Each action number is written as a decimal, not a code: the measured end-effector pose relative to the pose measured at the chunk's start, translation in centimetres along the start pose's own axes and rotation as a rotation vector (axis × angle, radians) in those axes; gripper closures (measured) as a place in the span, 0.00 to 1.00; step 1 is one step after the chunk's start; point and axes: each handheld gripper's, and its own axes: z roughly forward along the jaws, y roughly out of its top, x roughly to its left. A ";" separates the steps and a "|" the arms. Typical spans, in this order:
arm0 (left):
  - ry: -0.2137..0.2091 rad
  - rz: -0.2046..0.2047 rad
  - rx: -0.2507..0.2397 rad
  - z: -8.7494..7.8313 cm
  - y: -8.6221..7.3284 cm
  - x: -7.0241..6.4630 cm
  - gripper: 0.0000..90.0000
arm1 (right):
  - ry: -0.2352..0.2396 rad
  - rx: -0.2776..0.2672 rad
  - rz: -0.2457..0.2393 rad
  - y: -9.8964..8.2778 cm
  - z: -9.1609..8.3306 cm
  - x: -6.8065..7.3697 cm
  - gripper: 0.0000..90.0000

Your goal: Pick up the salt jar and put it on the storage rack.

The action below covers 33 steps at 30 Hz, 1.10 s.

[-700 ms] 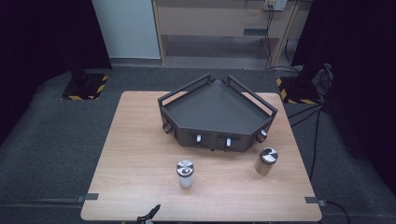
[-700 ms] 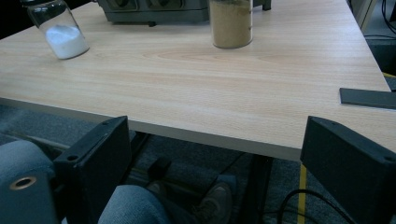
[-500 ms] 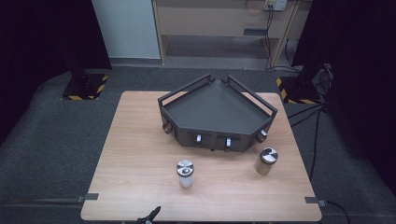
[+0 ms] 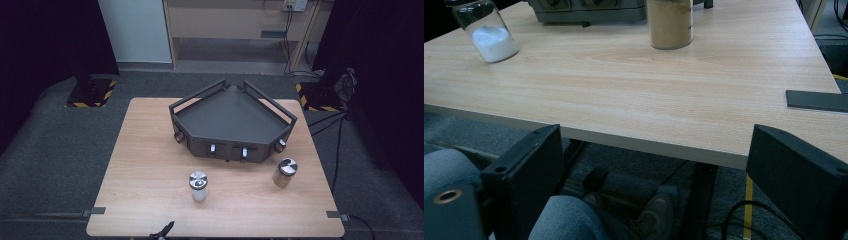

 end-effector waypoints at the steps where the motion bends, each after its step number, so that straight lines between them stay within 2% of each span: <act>1: 0.003 -0.005 -0.002 -0.1 0.0 0.1 0.06 | 0.000 0.002 -0.003 0.0 0.0 0.1 0.10; 5: -0.005 -0.022 0.010 -0.3 0.4 0.3 0.06 | 0.000 0.001 0.004 0.0 0.0 0.1 0.10; 8: -0.029 -0.047 0.026 -0.8 1.3 0.6 0.06 | 0.000 0.003 0.004 0.0 0.1 0.2 0.10; 9: -0.031 -0.069 0.027 -1.3 2.0 0.8 0.06 | -0.001 0.003 0.007 0.0 0.1 0.2 0.10; 13: -0.013 -0.087 -0.011 -1.8 2.8 1.0 0.04 | 0.000 0.005 0.008 0.0 0.2 0.2 0.10; 16: -0.009 -0.096 -0.018 -1.8 3.2 1.2 0.04 | 0.003 0.008 0.007 0.1 0.3 0.1 0.10; 24: -0.015 -0.058 -0.012 0.2 4.2 1.3 0.04 | 0.007 0.006 -0.002 0.2 0.4 0.1 0.10; 29: -0.004 -0.035 -0.006 2.4 4.3 1.6 0.04 | 0.007 0.008 0.001 0.2 0.4 0.1 0.10; 33: 0.000 -0.042 0.002 3.7 4.2 1.9 0.04 | 0.004 0.003 0.002 0.1 0.4 0.1 0.10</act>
